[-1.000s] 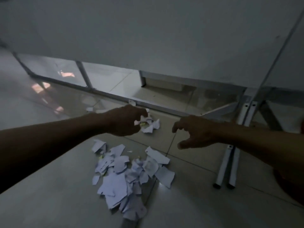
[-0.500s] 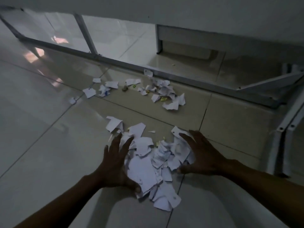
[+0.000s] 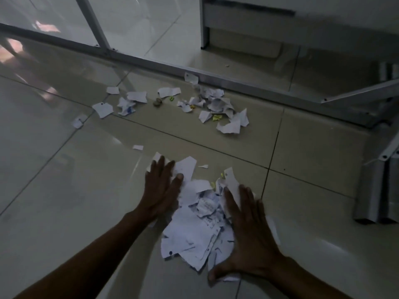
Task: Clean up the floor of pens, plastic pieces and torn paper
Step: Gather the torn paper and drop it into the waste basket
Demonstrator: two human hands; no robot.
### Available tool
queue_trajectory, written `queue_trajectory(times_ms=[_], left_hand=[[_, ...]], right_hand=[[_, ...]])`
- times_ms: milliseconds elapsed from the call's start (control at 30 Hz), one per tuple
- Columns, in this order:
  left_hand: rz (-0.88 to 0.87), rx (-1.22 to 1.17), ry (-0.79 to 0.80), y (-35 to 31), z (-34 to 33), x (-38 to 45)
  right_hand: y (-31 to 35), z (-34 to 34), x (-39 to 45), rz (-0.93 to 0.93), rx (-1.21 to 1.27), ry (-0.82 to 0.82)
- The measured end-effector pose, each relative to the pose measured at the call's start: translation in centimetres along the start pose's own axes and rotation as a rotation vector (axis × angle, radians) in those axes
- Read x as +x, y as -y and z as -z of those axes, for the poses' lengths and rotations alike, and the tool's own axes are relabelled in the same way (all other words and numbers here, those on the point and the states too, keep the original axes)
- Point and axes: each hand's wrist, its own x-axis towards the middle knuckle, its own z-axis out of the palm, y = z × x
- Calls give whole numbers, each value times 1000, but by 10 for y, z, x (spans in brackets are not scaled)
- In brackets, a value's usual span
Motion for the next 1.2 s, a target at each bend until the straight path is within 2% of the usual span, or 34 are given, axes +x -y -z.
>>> queue_trajectory(times_ms=[133,300,500,567,700,900,1033,1133,1200], left_hand=[[-41,-132,1,-9,-27,-33],[-238,-192,-155,-7,-52,-59],[-300,-414,-193,-38,-44,-72],[-250,-443,-192,-47,-44,-73],[-148,-534,-268,-48,-42,-66],[-177,-474,-423,-45,-40,-58],[-203,-523,-377,-35,-43,-53],[-232,-576,-311,-41,-35,-51],[-217,-590,-330,-46,-30,-49]], right_hand=[[25,-23,3,-61,48,-78],[42,-39,14,-88,27,-169],[42,-55,28,-159,-30,-281],[42,-57,29,-163,-50,-322],[35,-62,32,-100,-41,-415],[29,-69,41,64,91,-595],[33,-61,46,105,126,-614],[35,-55,53,145,50,-631],[34,-52,59,163,-38,-614]])
